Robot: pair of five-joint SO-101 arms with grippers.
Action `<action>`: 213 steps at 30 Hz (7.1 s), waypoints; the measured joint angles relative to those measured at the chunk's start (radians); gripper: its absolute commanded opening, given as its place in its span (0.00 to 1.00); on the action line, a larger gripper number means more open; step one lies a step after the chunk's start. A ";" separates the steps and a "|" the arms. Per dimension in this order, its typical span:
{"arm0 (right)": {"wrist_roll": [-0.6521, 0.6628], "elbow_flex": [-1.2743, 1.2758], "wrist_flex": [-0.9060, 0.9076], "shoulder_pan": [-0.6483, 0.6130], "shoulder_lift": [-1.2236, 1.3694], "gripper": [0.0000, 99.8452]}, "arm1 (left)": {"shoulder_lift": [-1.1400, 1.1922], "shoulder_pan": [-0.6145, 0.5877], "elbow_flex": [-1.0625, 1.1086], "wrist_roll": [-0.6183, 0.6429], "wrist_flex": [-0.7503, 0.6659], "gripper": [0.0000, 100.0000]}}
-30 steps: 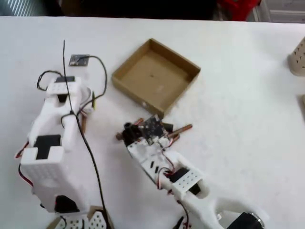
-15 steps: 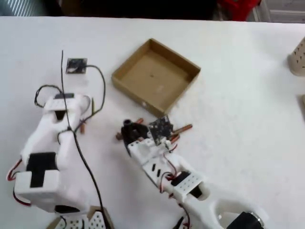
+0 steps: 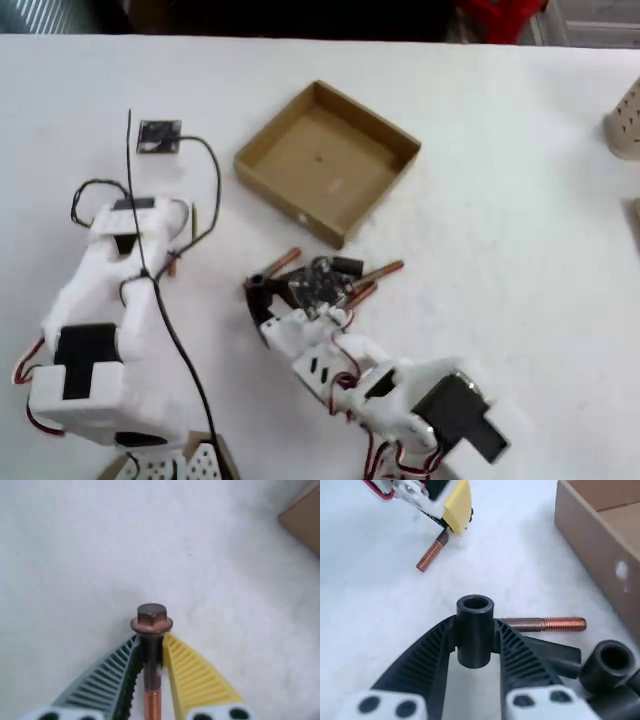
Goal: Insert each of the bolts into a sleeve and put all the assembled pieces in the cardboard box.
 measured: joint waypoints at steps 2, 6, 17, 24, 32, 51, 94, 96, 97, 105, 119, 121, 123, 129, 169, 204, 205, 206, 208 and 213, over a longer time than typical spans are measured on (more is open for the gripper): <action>0.006 0.023 -0.060 -0.012 0.002 0.02 | 0.000 0.000 0.000 0.000 0.000 0.02; 0.009 0.100 -0.117 -0.037 -0.017 0.02 | 0.000 0.000 0.000 0.000 0.000 0.02; 0.009 0.137 -0.110 -0.008 -0.137 0.02 | -0.002 0.043 0.026 0.000 0.000 0.02; 0.015 0.137 -0.137 -0.009 -0.138 0.02 | -0.002 0.048 0.077 0.000 -0.124 0.02; 0.015 0.137 -0.170 -0.009 -0.140 0.02 | -0.166 0.023 0.296 0.000 -0.399 0.02; 0.015 0.129 -0.133 0.008 -0.140 0.02 | -1.007 0.157 0.733 0.000 -0.509 0.02; 0.015 0.129 -0.132 0.006 -0.140 0.02 | -1.895 0.514 1.037 0.204 -0.199 0.02; 0.015 0.129 -0.132 0.006 -0.140 0.02 | -1.895 0.512 1.037 0.204 -0.199 0.02; 0.015 0.129 -0.132 0.006 -0.140 0.02 | -1.895 0.519 1.037 0.204 -0.196 0.02; 0.015 0.129 -0.132 0.006 -0.140 0.02 | -1.896 0.534 1.068 0.204 -0.193 0.02; 0.015 0.129 -0.124 0.017 -0.138 0.02 | -1.903 0.537 1.085 0.203 -0.193 0.02; 0.017 0.129 -0.124 0.028 -0.138 0.02 | -1.903 0.537 1.085 0.203 -0.195 0.02; 0.017 0.129 -0.124 0.031 -0.138 0.02 | -1.903 0.537 1.085 0.203 -0.206 0.02; 0.017 0.129 -0.124 0.040 -0.141 0.02 | -1.903 0.537 1.103 0.204 -0.255 0.02; 0.017 0.127 -0.213 0.069 -0.140 0.02 | -1.903 0.528 1.108 0.206 -0.307 0.02; 0.018 0.127 -0.222 0.031 -0.141 0.02 | -1.906 0.528 1.108 0.204 -0.334 0.02; 0.018 0.127 -0.222 0.031 -0.141 0.02 | -1.906 0.528 1.108 0.204 -0.334 0.02; 0.018 0.127 -0.222 0.029 -0.141 0.02 | -1.906 0.528 1.108 0.204 -0.331 0.02; 0.018 0.127 -0.222 0.029 -0.141 0.02 | -1.906 0.528 1.108 0.203 -0.313 0.02; 0.018 0.127 -0.222 0.032 -0.141 0.02 | -1.906 0.528 1.108 0.203 -0.285 0.02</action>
